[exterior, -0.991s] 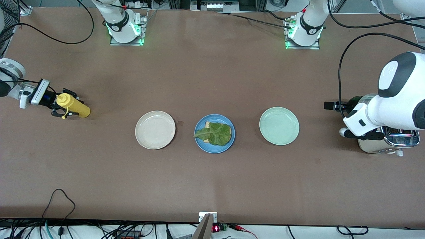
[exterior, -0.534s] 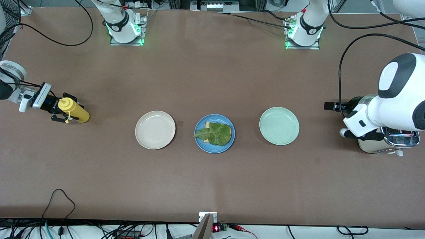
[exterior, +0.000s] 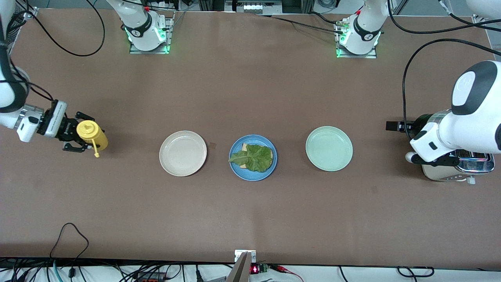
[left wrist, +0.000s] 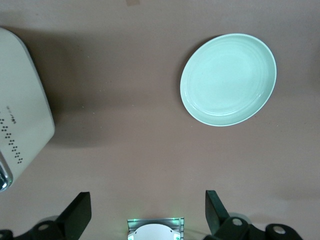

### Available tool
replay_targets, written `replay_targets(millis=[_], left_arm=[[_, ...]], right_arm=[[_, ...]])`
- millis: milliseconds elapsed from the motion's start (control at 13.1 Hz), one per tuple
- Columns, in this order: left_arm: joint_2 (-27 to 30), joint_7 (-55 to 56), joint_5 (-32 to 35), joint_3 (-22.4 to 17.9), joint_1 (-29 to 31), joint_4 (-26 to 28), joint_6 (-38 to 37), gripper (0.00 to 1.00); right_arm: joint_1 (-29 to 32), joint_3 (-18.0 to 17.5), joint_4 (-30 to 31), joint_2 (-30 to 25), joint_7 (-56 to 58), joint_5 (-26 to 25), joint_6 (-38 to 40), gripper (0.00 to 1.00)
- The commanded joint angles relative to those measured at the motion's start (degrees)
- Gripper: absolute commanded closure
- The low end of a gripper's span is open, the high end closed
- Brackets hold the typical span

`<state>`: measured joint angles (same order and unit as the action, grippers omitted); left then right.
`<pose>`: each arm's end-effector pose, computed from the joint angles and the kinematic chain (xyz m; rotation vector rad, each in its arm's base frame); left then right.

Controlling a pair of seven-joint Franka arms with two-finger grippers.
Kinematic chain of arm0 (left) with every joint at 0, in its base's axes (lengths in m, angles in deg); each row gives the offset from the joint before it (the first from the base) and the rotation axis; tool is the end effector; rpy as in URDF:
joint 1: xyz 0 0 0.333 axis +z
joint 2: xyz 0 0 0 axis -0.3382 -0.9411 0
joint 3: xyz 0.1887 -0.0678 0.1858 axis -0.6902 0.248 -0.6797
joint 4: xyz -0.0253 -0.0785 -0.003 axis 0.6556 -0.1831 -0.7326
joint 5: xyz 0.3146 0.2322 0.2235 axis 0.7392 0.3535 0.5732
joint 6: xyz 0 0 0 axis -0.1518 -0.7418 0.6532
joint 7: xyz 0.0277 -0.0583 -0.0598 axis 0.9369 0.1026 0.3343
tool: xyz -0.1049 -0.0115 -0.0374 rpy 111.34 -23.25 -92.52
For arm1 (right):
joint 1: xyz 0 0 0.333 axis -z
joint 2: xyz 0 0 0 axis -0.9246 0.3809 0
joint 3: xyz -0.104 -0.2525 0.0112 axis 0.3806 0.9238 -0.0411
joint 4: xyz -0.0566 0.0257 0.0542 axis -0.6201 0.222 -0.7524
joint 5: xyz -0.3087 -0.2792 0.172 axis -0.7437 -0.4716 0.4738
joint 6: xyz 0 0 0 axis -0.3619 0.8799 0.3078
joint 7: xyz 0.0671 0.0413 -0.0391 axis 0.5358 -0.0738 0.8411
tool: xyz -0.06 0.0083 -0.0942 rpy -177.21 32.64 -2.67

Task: Make sandwich in blue plate with both arms

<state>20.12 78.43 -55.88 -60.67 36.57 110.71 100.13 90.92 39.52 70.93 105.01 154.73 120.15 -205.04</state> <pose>0.6768 -0.0497 0.4136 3.0675 -0.0452 -0.6132 0.6102 -0.1108 0.2289 -1.9014 -1.7890 -0.7011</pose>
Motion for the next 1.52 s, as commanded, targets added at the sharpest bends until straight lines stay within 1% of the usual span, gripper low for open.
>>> replay_targets(millis=[0, 152, 229, 305, 381, 534, 686, 838, 915, 991, 1067, 1143, 1220, 1296, 1448], left_arm=[[1.0, -0.3, 0.7, -0.1, 2.4, -1.6, -2.3, 0.00], [1.0, -0.3, -0.3, -0.1, 4.2, -2.8, -2.9, 0.00], [-0.2, -0.3, -1.8, -0.3, 4.6, -2.4, -2.5, 0.00], [-2.4, -0.3, -2.0, -0.3, 5.6, -2.5, -2.8, 0.00], [-2.5, -0.3, -2.1, -0.3, 6.6, -2.5, -2.5, 0.00], [-2.5, 0.2, -2.3, -0.1, 6.5, -3.0, -2.1, 0.00], [-2.5, 0.3, -1.8, 0.0, 6.0, -3.0, -1.4, 0.00], [-2.3, 0.4, -1.6, 0.4, 5.9, -3.0, -1.5, 0.00], [-2.0, 0.4, -1.1, 0.4, 5.7, -2.9, -1.1, 0.00], [1.2, -0.4, 0.5, 0.9, 6.0, -0.5, 4.0, 0.00], [5.0, -0.1, 0.5, 1.5, 6.5, 5.9, 10.6, 0.00], [9.3, 0.4, 0.4, 1.5, 7.2, 13.8, 18.3, 0.00], [13.0, 0.5, 0.3, 1.8, 8.1, 21.0, 25.5, 0.00], [15.5, 0.2, 0.2, 1.8, 8.4, 24.3, 28.4, 0.00], [19.2, -0.3, 0.2, 1.9, 8.5, 24.8, 27.5, 0.00]], right_arm=[[-5.4, -2.7, 3.5, -5.8, -15.0, -5.5, -6.1, 1.00], [-9.1, -5.2, 4.0, -6.6, -28.0, -9.9, -10.7, 1.00], [-11.8, -5.3, 3.9, -6.8, -34.9, -13.1, -12.1, 1.00], [-14.9, -5.3, 3.6, -6.8, -41.3, -17.4, -12.9, 1.00], [-17.1, -5.3, 3.4, -6.8, -47.2, -21.8, -13.3, 1.00], [-22.0, -5.3, 3.3, -6.6, -59.7, -30.3, -14.8, 1.00], [-27.7, -5.3, 2.5, -5.2, -70.5, -37.3, -15.5, 1.00], [-32.4, -5.2, -0.2, -2.6, -78.0, -44.5, -15.2, 1.00], [-34.5, -5.1, -1.4, -1.1, -81.6, -46.9, -15.2, 1.00], [-36.7, -4.9, -2.6, 0.7, -83.9, -49.6, -15.2, 1.00], [-38.8, -4.4, -3.8, 2.4, -85.2, -52.6, -15.2, 1.00], [-41.5, -2.6, -4.9, 4.1, -86.2, -54.8, -15.2, 1.00], [-44.7, -0.1, -6.3, 5.7, -86.5, -55.1, -15.2, 1.00], [-47.5, 2.1, -7.6, 7.2, -86.7, -55.1, -15.2, 1.00], [-50.5, 4.0, -10.2, 10.1, -88.2, -55.1, -15.2, 1.00]])
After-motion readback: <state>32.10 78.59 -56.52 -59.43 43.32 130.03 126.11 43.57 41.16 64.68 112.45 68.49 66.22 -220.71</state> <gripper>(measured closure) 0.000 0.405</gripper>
